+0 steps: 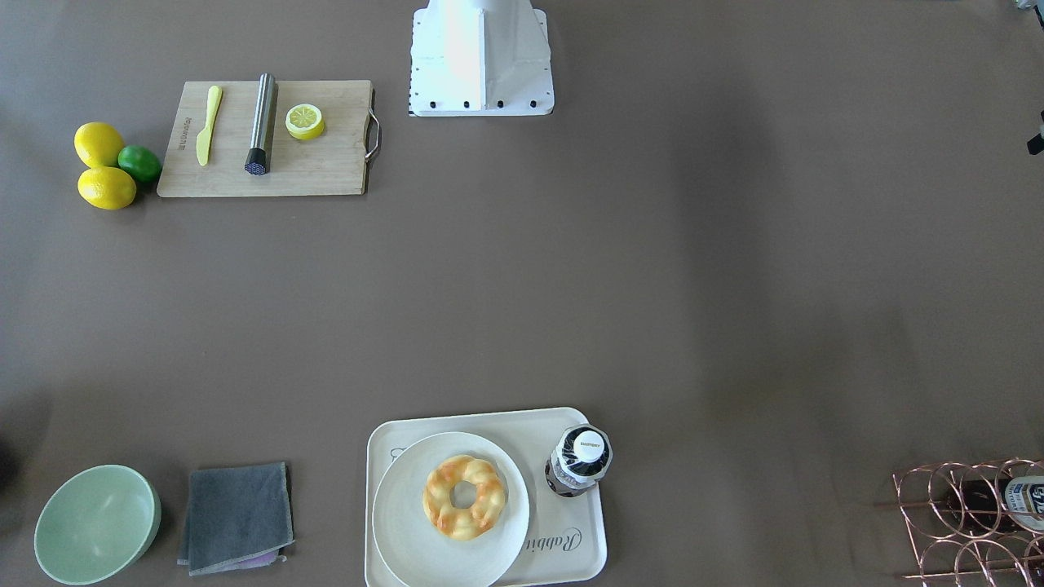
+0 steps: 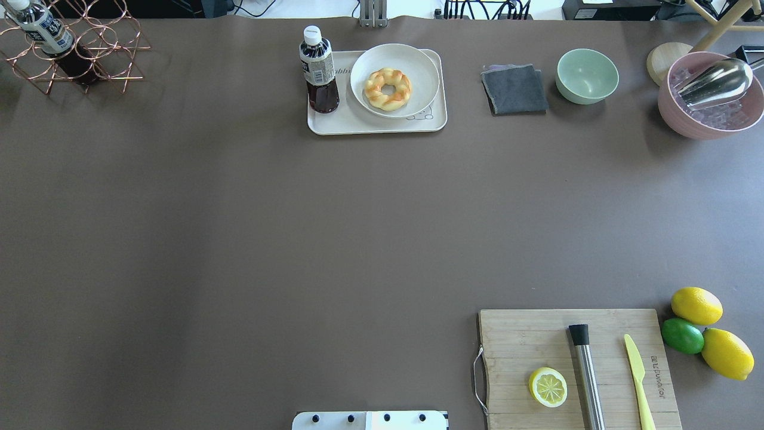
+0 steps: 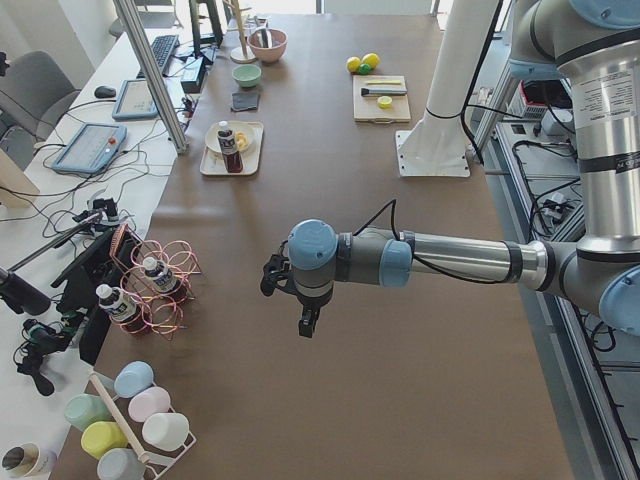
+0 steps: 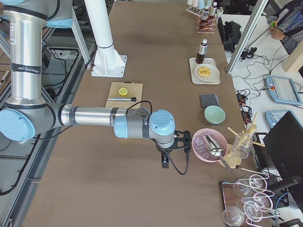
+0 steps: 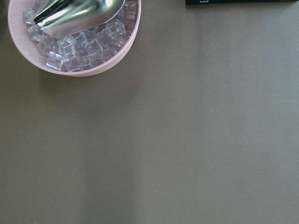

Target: Place donut on tray

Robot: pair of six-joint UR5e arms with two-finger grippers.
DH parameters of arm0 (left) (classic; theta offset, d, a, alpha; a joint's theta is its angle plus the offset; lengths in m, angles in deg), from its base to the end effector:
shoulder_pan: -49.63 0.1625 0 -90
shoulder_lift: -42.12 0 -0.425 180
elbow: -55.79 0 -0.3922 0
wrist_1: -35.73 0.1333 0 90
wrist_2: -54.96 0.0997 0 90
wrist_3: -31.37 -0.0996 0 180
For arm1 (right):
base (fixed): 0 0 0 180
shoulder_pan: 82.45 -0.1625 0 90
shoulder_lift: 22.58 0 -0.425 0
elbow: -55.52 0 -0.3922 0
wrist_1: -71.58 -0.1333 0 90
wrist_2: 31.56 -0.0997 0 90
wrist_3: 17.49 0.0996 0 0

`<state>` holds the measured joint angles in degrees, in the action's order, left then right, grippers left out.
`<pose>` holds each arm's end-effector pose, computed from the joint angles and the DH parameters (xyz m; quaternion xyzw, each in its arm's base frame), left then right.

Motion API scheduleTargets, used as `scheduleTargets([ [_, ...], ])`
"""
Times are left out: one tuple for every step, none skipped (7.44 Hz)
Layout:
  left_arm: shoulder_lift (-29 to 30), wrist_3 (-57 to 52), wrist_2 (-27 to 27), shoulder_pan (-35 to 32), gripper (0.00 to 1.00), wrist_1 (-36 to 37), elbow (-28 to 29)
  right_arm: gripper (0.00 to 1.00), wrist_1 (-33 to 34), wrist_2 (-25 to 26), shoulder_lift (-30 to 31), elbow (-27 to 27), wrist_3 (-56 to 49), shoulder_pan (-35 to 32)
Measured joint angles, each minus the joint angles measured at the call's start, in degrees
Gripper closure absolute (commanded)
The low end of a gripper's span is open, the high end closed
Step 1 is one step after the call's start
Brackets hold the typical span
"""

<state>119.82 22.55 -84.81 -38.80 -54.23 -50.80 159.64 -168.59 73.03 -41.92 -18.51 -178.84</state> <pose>-0.0461 -0.4062 0.6052 0.0602 0.4175 0.0976 0.9014 0.1106 -0.4449 0.6341 0.0559 -0.3960 0.0298 0.9161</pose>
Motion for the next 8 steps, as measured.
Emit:
scheduleTargets([
  [-0.17,-1.18,-0.16,-1.32,0.02,0.08,0.27,0.00,0.40,0.17,0.06,-0.14,-0.21,-0.03],
  [-0.28,-1.57,-0.21,-2.29,0.02,0.03,0.57,0.00,0.55,0.24,0.13,-0.14,-0.27,-0.10],
  [-0.39,-1.76,-0.20,-2.90,0.02,-0.13,0.79,0.00,0.60,0.26,0.15,-0.14,-0.29,-0.29],
  [-0.54,-1.81,-0.20,-3.75,0.02,-0.50,0.86,0.00,0.62,0.27,0.17,-0.14,-0.30,-0.48],
  [-0.69,-1.86,-0.19,-5.04,0.02,-0.81,0.72,0.00,0.62,0.28,0.14,-0.15,-0.30,-0.72],
  [-0.75,-1.88,-0.16,-6.27,0.03,-1.03,0.40,0.00,0.62,0.27,0.07,-0.19,-0.30,-0.93],
  [-0.79,-1.90,-0.13,-6.99,0.02,-1.50,0.39,0.00,0.62,0.27,0.04,-0.20,-0.30,-1.14],
  [-0.89,-1.90,-0.17,-7.37,0.02,-1.84,0.52,0.00,0.62,0.24,0.02,-0.20,-0.30,-1.27],
])
